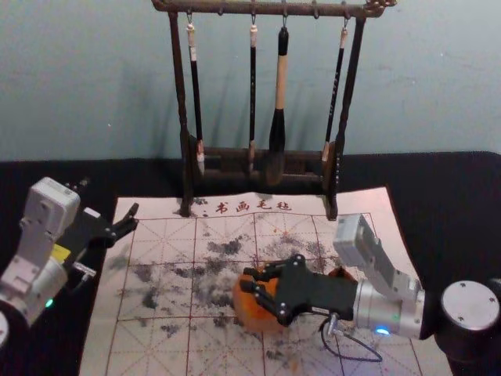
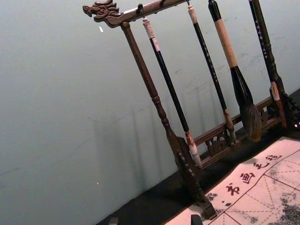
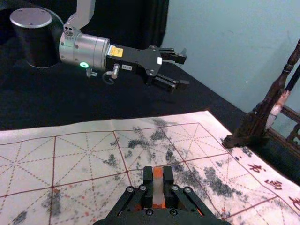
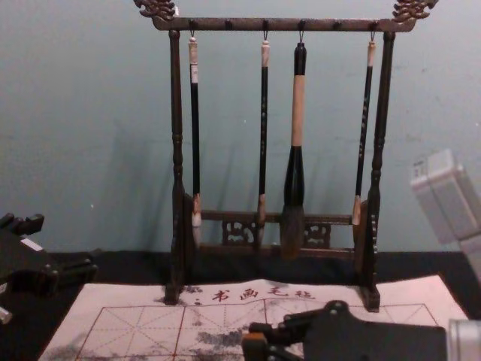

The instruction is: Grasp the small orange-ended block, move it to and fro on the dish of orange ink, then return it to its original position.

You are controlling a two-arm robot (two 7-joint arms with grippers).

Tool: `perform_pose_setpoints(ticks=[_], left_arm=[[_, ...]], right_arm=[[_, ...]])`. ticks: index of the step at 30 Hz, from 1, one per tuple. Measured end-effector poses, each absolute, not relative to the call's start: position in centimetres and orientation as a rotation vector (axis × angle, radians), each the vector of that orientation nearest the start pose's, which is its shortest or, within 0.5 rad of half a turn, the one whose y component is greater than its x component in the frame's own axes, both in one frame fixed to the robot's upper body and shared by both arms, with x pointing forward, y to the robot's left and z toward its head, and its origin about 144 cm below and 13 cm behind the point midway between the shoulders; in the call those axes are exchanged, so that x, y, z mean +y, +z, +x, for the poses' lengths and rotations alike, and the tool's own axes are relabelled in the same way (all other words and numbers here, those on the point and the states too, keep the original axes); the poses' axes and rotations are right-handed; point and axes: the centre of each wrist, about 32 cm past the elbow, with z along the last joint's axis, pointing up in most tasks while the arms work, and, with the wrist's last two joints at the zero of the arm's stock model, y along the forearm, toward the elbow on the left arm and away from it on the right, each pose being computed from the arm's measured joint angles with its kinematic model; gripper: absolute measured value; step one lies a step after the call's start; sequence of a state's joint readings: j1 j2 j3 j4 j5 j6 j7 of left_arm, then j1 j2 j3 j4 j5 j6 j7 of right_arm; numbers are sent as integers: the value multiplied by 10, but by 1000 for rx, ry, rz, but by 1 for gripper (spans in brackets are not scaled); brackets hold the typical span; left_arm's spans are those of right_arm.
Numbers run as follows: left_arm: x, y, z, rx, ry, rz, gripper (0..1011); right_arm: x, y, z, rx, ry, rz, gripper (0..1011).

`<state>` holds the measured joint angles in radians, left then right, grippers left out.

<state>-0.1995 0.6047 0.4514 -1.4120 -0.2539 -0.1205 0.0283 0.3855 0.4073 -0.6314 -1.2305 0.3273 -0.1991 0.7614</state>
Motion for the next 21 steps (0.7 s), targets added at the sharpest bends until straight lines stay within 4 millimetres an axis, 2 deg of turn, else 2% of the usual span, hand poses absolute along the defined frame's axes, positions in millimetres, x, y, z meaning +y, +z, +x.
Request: perform_pose_setpoints(ticks=[11, 21], left_arm=[[310, 1140, 489, -285, 1248, 304, 1001], [310, 1140, 489, -285, 1248, 304, 1001]], right_arm=[[-214, 1127, 544, -140, -387, -199, 81], [-220, 1127, 550, -140, -433, -213, 81]])
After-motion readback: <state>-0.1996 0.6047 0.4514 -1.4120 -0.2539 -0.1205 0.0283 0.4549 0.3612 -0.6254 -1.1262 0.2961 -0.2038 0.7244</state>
